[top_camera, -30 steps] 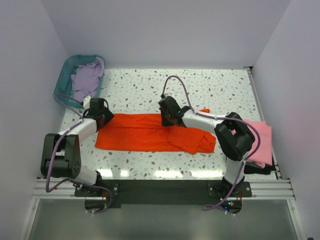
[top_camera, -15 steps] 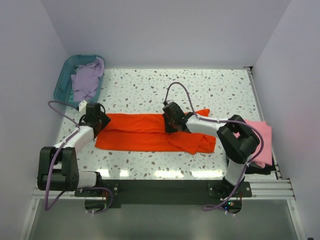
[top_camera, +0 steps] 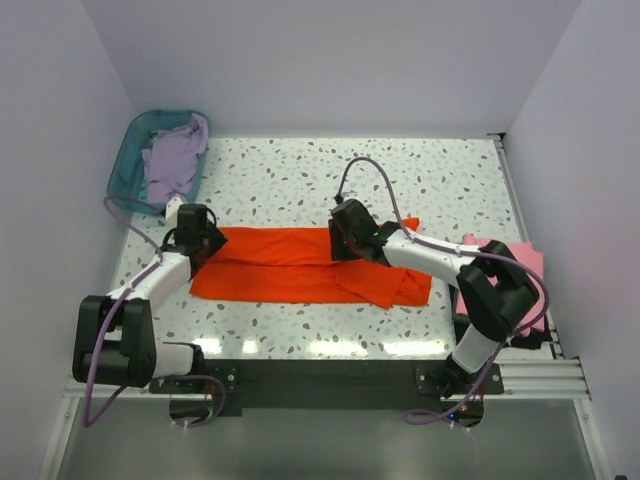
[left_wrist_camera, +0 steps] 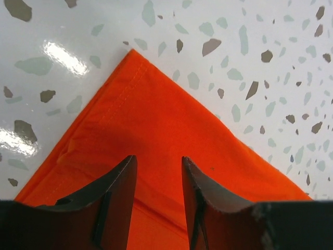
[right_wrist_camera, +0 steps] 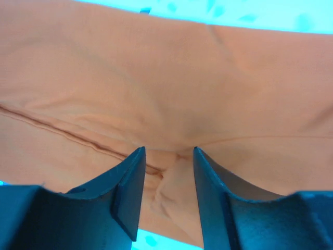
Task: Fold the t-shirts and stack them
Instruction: Fold the tshirt
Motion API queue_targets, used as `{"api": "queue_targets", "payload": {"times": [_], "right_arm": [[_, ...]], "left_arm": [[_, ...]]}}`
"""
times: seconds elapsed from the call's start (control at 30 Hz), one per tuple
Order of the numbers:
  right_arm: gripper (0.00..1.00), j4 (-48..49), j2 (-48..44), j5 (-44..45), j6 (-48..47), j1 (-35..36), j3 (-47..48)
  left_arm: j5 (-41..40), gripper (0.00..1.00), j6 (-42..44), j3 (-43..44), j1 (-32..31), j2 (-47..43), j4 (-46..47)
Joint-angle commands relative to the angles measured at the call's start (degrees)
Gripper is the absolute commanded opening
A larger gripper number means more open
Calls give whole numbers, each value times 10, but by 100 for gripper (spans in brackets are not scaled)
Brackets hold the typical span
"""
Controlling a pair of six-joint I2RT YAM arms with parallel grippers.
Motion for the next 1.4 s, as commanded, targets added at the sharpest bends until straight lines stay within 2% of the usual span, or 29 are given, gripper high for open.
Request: {"api": "queue_targets", "payload": {"times": [0.0,0.1,0.17,0.3,0.4,0.57,0.77,0.9,1.07,1.13,1.23,1.27,1.37], "right_arm": [[46,-41,-74,86,42,-6,9],[52,-53,-102,101,65,-25,-34],[57,-53,-124,90,80,-37,-61],[57,-38,-136,57,90,-79,-118],[57,-32,-135,38,96,-96,-137],[58,-39,-128,37,114,-112,-146],[59,-24,-60,16,126,-148,-128],[58,-30,16,-8,98,-185,-47],[58,-95,151,5,28,-210,113],[59,-146,228,28,-10,-211,263],[59,-211,313,19,-60,-211,386],[59,-232,361,12,-71,-211,462],[59,-253,442,14,-119,-211,579]], "left_arm": [[-19,42,0,-25,-10,8,11],[-50,35,-17,-41,-10,19,-4],[-80,34,-31,-51,-10,33,-22],[-106,32,-68,-74,-10,35,-43],[-101,33,-70,-90,-10,18,-32],[-72,35,-30,-60,-10,13,-25],[-66,33,-38,-87,-17,12,-10],[-56,29,-58,-126,-29,-8,1],[-48,29,-111,-148,-101,-50,-8],[-39,29,-129,-149,-138,-43,-11],[-31,28,-159,-149,-197,-32,-16],[-30,29,-170,-150,-214,-29,-19],[-27,29,-225,-152,-294,-18,-37]]}}
